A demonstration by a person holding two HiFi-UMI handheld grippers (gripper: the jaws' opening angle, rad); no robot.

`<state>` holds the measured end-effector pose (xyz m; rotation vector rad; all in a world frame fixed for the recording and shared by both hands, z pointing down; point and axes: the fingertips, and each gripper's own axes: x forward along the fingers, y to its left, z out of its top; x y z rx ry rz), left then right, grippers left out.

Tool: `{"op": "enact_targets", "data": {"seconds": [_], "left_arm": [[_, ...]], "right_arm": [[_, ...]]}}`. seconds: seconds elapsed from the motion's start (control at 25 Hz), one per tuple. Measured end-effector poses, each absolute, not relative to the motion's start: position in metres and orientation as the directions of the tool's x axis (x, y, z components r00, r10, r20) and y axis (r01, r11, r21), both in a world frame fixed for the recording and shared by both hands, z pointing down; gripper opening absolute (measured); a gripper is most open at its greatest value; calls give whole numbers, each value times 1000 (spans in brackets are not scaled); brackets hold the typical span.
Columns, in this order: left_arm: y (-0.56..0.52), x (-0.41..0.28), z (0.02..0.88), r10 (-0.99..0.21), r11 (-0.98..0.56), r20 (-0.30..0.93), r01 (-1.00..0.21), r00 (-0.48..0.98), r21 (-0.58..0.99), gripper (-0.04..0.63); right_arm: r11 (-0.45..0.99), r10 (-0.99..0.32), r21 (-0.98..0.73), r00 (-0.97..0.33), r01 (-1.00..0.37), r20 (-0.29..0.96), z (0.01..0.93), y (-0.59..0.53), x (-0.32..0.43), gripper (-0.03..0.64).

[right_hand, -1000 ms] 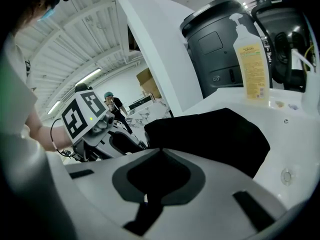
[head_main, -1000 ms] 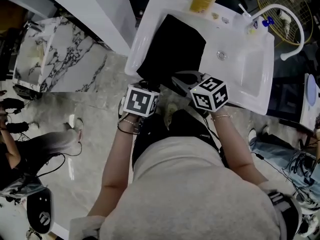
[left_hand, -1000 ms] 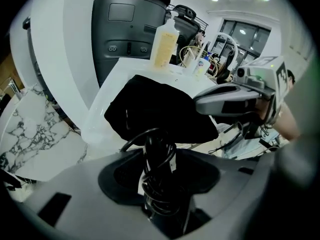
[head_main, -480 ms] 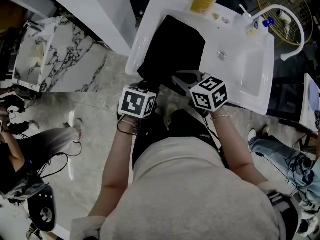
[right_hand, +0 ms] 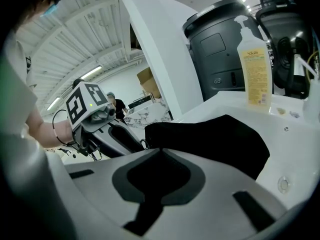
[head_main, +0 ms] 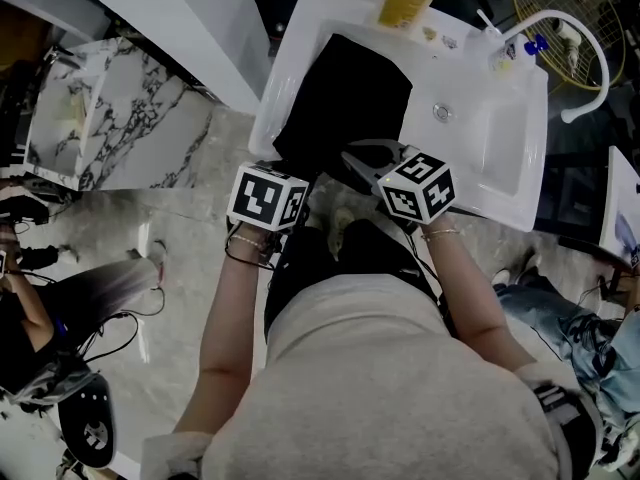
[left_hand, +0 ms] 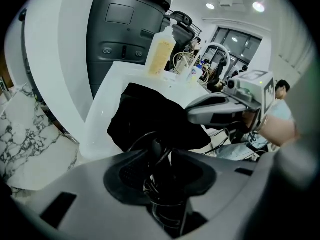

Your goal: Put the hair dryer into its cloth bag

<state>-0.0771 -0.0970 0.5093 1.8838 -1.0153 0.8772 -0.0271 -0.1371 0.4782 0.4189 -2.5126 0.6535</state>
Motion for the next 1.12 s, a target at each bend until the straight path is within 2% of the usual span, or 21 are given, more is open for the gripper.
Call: {"op": "enact_targets", "data": {"seconds": [0.76,1.12], "left_arm": [[-146,-66,494,-382,-361,803,-874,457,326,123],[-134,-69,482,-443,-378,749,-861,492,342,163]], "right_arm": [[813,-183,-373,-804,-448,566,488,-147,-30,12],[811,-215,-349,-793,-470,569,485,-149,-26,12]]}}
